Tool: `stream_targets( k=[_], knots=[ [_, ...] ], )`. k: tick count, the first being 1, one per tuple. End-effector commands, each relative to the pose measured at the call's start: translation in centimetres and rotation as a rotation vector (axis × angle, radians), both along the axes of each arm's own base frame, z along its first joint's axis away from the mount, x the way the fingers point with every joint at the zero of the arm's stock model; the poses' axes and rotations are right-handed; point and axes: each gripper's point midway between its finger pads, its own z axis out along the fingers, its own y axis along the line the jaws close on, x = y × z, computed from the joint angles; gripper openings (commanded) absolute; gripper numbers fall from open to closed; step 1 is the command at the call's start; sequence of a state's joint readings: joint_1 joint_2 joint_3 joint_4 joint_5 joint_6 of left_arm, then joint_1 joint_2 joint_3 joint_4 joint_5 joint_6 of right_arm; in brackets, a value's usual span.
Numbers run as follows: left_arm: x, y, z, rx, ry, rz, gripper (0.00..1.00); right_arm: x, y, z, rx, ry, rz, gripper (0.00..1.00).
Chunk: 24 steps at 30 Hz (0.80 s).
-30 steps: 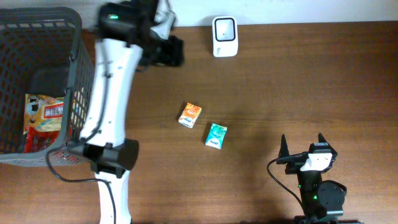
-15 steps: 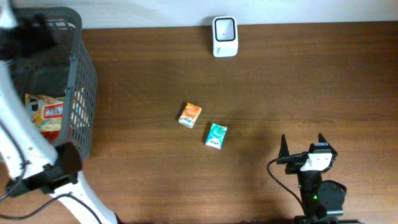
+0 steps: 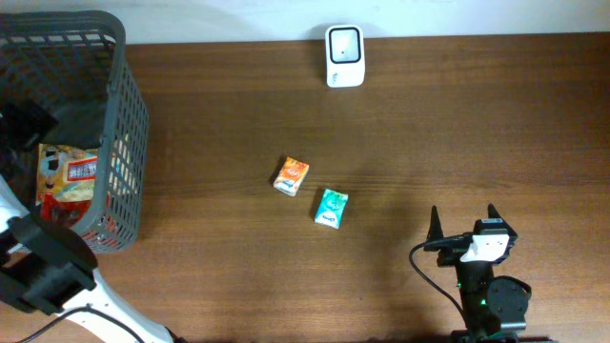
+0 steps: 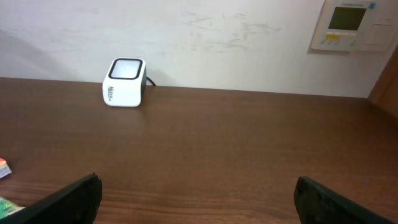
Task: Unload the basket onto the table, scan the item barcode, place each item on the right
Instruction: 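Reach the left gripper back into the basket and grasp the yellow bag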
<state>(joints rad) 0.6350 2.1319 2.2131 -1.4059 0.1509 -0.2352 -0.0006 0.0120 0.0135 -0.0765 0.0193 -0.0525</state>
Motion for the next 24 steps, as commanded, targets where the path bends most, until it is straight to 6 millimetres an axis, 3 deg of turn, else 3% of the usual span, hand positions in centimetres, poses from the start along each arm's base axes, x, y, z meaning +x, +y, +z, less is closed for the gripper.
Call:
stream_targets(
  k=[1,4,15,20,21,24],
  knots=[
    [-1.7,0.6,-2.4,0.051,0.114,0.097,0.99,0.0,-0.4,-0.3,0.007,0.005,-0.019,0.98],
    [-3.2,1.2,-4.4,0.12,0.217,0.191,0.99,0.0,-0.4,-0.3,0.007,0.005,-0.019,0.98],
    [-4.2,-1.7,-11.4,0.074,0.307,0.197,0.99,0.0,-0.4,-0.3,0.007,0.005,-0.019,0.98],
    [-5.0,-2.2,-13.2,0.062,0.333,0.197,1.0,0.0,-0.4,-0.3,0.007,0.005,-0.019,0.98],
    [-5.1,-2.2,-13.3,0.061,0.335,0.197,0.98,0.0,-0.4,-0.3,0.007,0.005,-0.019,0.98],
    [-5.1,-2.2,-13.3,0.061,0.335,0.196,0.79,0.0,-0.4,-0.3,0.007,0.005,-0.019,0.98]
  ],
)
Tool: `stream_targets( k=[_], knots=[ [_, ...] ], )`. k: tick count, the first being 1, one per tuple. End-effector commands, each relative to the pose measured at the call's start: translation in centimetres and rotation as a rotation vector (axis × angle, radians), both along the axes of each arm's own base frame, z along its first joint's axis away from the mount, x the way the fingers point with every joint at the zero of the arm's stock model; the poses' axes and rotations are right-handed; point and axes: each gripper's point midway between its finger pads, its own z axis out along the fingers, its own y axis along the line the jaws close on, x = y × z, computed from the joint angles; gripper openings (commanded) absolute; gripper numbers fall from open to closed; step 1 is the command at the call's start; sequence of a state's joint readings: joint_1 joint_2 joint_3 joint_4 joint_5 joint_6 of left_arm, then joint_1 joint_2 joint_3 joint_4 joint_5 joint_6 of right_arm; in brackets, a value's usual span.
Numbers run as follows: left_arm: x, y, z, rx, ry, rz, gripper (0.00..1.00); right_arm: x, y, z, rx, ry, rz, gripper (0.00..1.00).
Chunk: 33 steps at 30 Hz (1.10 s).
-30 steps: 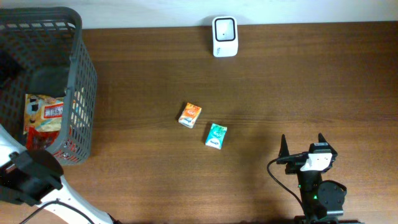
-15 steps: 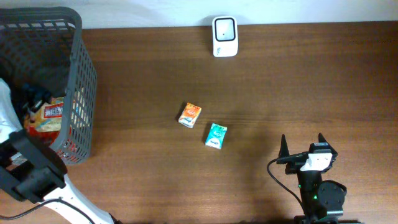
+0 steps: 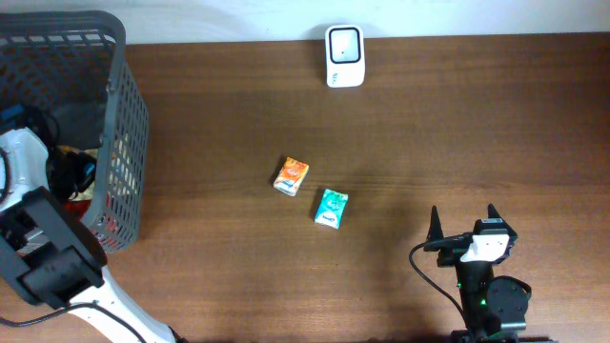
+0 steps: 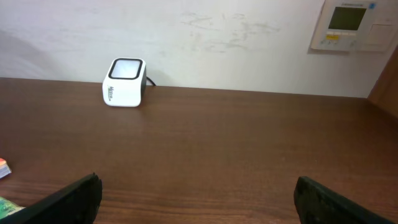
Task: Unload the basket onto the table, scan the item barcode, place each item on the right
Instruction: 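Reach the left gripper back into the basket and grasp the yellow bag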
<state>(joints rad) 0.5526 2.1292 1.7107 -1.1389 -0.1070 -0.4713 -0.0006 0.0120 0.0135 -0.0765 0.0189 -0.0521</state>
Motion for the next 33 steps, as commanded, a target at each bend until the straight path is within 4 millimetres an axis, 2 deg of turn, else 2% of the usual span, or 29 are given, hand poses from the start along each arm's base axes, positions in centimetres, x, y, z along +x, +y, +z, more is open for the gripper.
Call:
stream_targets(
  k=[1,5,7,8,10,11,17,20,21,22,24,25,27,33],
  knots=[
    [-0.6,-0.2,-0.1,0.007,0.016,0.008,0.73,0.0,-0.4,-0.3,0.007,0.005,-0.019,0.98],
    [-0.8,-0.3,-0.1,0.002,0.024,0.008,0.5,0.0,-0.4,-0.3,0.007,0.005,-0.019,0.98],
    [-0.9,-0.5,-0.1,-0.002,0.029,0.007,0.3,0.0,-0.4,-0.3,0.007,0.005,-0.019,0.98],
    [-1.1,-0.5,-0.1,-0.004,0.033,0.007,0.27,0.0,-0.4,-0.3,0.007,0.005,-0.019,0.98],
    [-1.3,-0.6,-0.1,-0.009,0.042,0.007,0.06,0.0,-0.4,-0.3,0.007,0.005,-0.019,0.98],
    [-1.2,-0.6,-0.1,-0.009,0.042,0.007,0.01,0.0,-0.4,-0.3,0.007,0.005,-0.019,0.98],
    [-0.6,-0.2,0.0,0.007,0.015,0.007,0.0,0.0,-0.4,-0.3,0.007,0.005,-0.019,0.98],
    [0.7,0.3,1.2,0.019,-0.031,-0.005,0.0,0.0,-0.4,-0.3,0.007,0.005,-0.019,0.98],
    [1.2,0.3,1.6,0.014,-0.054,-0.016,0.05,0.0,-0.4,-0.3,0.007,0.005,-0.019,0.98],
    [2.1,0.3,2.0,0.006,-0.09,-0.025,0.21,0.0,-0.4,-0.3,0.007,0.005,-0.019,0.98],
    [3.7,0.1,2.4,-0.014,-0.162,-0.077,0.91,0.0,-0.4,-0.3,0.007,0.005,-0.019,0.98],
    [4.3,-0.1,2.4,-0.026,-0.188,-0.112,0.95,0.0,-0.4,-0.3,0.007,0.005,-0.019,0.98],
    [5.7,-0.6,2.6,-0.055,-0.253,-0.19,0.96,0.0,-0.4,-0.3,0.007,0.005,-0.019,0.98],
    [6.4,-0.5,2.0,-0.04,-0.278,-0.201,0.98,0.0,-0.4,-0.3,0.007,0.005,-0.019,0.98]
  ],
)
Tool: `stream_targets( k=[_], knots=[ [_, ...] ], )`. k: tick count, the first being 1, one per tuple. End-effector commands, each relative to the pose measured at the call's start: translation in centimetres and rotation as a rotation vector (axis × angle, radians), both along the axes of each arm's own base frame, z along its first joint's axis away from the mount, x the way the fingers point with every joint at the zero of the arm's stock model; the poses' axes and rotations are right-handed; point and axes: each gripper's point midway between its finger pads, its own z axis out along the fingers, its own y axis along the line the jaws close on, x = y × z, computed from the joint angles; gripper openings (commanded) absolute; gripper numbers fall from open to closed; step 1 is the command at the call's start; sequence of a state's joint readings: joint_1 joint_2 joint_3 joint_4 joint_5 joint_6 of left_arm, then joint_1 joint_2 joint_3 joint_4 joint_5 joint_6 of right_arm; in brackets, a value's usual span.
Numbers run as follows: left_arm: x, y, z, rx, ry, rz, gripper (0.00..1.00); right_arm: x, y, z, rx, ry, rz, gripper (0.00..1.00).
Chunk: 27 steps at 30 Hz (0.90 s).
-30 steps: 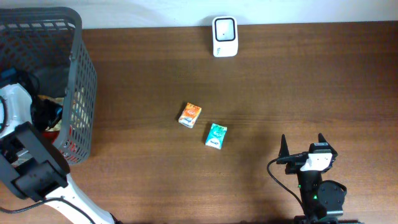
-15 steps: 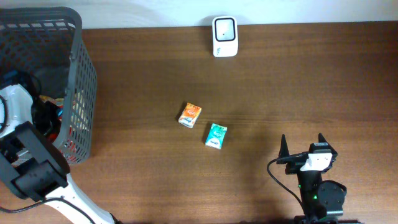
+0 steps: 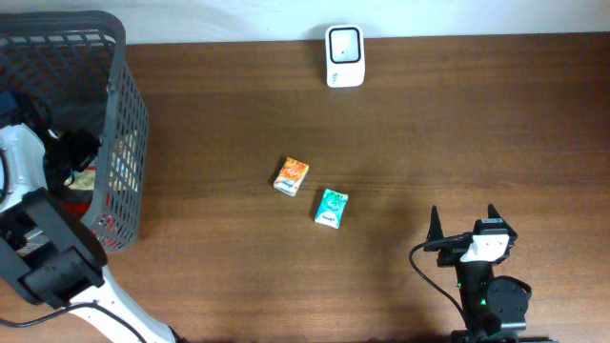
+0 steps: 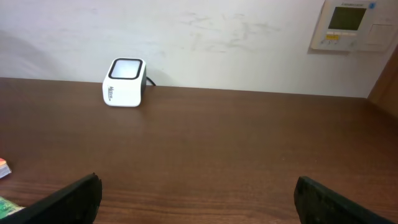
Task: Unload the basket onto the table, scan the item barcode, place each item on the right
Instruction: 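Reach the left gripper back into the basket and grasp the yellow bag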
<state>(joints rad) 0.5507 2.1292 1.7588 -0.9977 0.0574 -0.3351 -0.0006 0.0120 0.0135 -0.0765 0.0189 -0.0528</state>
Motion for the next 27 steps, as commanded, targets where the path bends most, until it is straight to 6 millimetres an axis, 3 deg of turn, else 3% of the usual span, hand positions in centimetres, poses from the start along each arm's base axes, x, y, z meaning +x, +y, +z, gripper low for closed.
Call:
stream_targets(
  k=[1,10,15,17,19,24,27],
  knots=[
    [0.8,-0.7,0.1,-0.008,-0.043,-0.049,0.98,0.0,-0.4,-0.3,0.008,0.005,-0.019,0.98],
    [0.8,-1.1,-3.3,0.006,-0.063,-0.058,0.86,0.0,-0.4,-0.3,0.008,0.005,-0.019,0.98],
    [0.9,-0.9,-3.3,0.015,-0.068,-0.06,0.43,0.0,-0.4,-0.3,0.008,0.005,-0.019,0.98],
    [0.9,-0.9,-3.3,0.015,-0.068,-0.061,0.06,0.0,-0.4,-0.3,0.008,0.005,-0.019,0.98],
    [1.0,-0.9,-3.0,0.016,-0.071,-0.064,0.0,0.0,-0.4,-0.3,0.008,0.005,-0.019,0.98],
    [2.1,0.0,1.2,0.052,-0.126,-0.061,0.0,0.0,-0.4,-0.3,0.008,0.005,-0.019,0.98],
    [3.0,0.5,6.6,0.105,-0.209,-0.062,0.0,0.0,-0.4,-0.3,0.008,0.005,-0.019,0.98]
  ],
)
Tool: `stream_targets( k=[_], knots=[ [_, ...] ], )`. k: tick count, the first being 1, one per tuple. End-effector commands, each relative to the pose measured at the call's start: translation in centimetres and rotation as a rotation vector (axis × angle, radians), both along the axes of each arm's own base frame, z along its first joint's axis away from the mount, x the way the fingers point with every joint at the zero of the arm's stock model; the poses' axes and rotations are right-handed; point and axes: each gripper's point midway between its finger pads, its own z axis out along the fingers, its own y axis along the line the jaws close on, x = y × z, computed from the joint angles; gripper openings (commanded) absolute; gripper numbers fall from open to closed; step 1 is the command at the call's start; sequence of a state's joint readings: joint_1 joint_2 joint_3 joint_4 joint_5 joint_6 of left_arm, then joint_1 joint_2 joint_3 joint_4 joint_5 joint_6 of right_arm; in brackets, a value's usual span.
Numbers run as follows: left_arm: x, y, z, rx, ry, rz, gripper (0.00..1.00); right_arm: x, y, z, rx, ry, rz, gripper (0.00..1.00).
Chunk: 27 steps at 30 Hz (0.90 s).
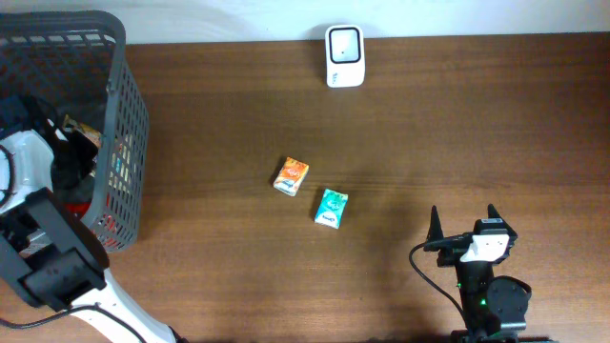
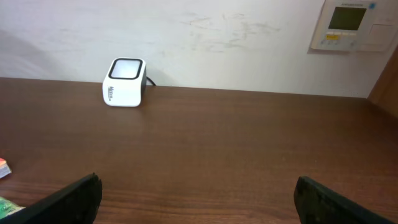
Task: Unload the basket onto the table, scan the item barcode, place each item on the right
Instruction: 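Reach the left gripper back into the basket and grasp the yellow bag, then carry the yellow snack bag out and drop it right of the boxes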
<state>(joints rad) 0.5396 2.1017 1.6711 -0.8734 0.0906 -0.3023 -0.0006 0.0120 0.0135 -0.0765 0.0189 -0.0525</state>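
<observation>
The white barcode scanner (image 1: 343, 43) (image 2: 125, 83) stands at the table's far edge. My left gripper (image 1: 69, 145) is inside the grey mesh basket (image 1: 129, 114) at the left. It appears shut on an orange snack packet (image 1: 84, 129), whose corner shows just above the fingers; the rest is hidden by the arm and mesh. Near the table's front right my right gripper (image 1: 464, 224) (image 2: 198, 199) rests open, with nothing between its fingers.
A small orange box (image 1: 292, 176) and a small green box (image 1: 331, 208) lie side by side mid-table. Bare brown wood lies between them and the scanner. A wall panel (image 2: 348, 25) hangs behind the table at the right.
My left gripper has shifted slightly inside the basket, and an orange packet corner now shows beside it, higher than where the packet lay. The right arm, boxes and scanner are unchanged.
At first the snack packet lay flat in the basket with my left arm beside it. Then the arm reached in over the packet and covered it. Later the gripper sat low on it, and now the packet's corner shows raised at the gripper. My right arm stayed still.
</observation>
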Motion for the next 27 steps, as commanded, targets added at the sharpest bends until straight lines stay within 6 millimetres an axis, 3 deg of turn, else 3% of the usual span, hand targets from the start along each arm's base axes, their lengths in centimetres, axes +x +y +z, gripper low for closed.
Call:
stream_targets(
  k=[1,6,12,14,16,18,21,25,27],
  knots=[
    [2.1,1.2,9.2,0.107,-0.173,-0.009,0.0,0.0,-0.4,-0.3,0.007,0.005,-0.019,0.99],
    [1.7,0.9,19.7,0.23,-0.377,-0.01,0.0,0.0,-0.4,-0.3,0.007,0.005,-0.019,0.98],
    [-1.1,-0.8,29.9,0.36,-0.594,-0.01,0.0,0.0,-0.4,-0.3,0.007,0.005,-0.019,0.98],
    [-2.3,-2.2,32.8,0.385,-0.659,-0.024,0.0,0.0,-0.4,-0.3,0.007,0.005,-0.019,0.98],
    [-3.1,-5.6,35.6,0.35,-0.754,-0.104,0.0,0.0,-0.4,-0.3,0.007,0.005,-0.019,0.99],
    [-3.2,-9.1,36.9,0.277,-0.819,-0.204,0.0,0.0,-0.4,-0.3,0.007,0.005,-0.019,0.99],
    [-2.7,-16.4,37.7,0.109,-0.888,-0.415,0.0,0.0,-0.4,-0.3,0.007,0.005,-0.019,0.98],
    [-1.8,-25.1,35.4,-0.042,-0.836,-0.625,0.0,0.0,-0.4,-0.3,0.007,0.005,-0.019,0.98],
    [-1.5,-28.4,34.2,-0.09,-0.809,-0.703,0.0,0.0,-0.4,-0.3,0.007,0.005,-0.019,0.98]
  ],
)
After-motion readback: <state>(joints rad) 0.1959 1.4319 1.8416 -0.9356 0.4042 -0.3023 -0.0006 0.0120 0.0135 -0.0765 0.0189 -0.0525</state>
